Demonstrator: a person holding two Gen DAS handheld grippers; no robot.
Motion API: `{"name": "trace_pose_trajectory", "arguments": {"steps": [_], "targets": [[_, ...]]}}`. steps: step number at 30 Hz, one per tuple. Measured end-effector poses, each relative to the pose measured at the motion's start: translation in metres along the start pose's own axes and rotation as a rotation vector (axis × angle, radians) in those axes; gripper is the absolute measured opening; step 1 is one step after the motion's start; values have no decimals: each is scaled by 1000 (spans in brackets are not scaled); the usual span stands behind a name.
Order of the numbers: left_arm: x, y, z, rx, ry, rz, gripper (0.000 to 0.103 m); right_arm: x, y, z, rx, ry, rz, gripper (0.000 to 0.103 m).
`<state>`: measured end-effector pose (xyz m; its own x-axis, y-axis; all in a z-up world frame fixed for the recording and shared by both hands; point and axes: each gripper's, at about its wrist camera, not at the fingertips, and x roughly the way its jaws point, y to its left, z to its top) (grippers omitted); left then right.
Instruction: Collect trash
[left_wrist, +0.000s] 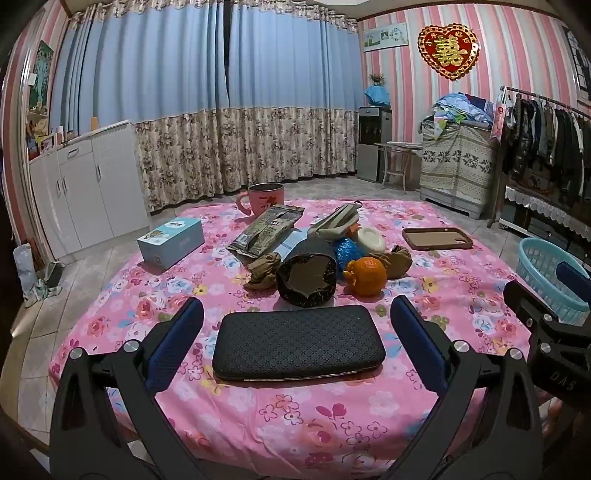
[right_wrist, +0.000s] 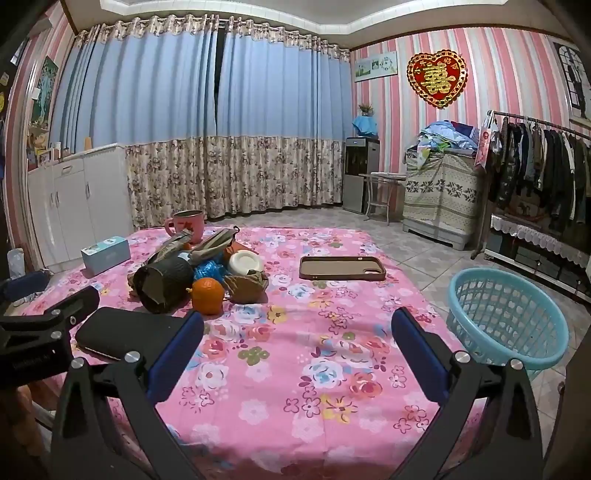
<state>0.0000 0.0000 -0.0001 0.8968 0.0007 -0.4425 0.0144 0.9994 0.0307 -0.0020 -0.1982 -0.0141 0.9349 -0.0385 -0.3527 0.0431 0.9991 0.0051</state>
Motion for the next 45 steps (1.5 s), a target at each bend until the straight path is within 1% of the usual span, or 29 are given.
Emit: {"name": "trace_pose_trajectory", "arguments": {"steps": [45], "targets": [[-1,0,0,5,-3,3,98,-2,-3,2,9,1,0,99]]}}
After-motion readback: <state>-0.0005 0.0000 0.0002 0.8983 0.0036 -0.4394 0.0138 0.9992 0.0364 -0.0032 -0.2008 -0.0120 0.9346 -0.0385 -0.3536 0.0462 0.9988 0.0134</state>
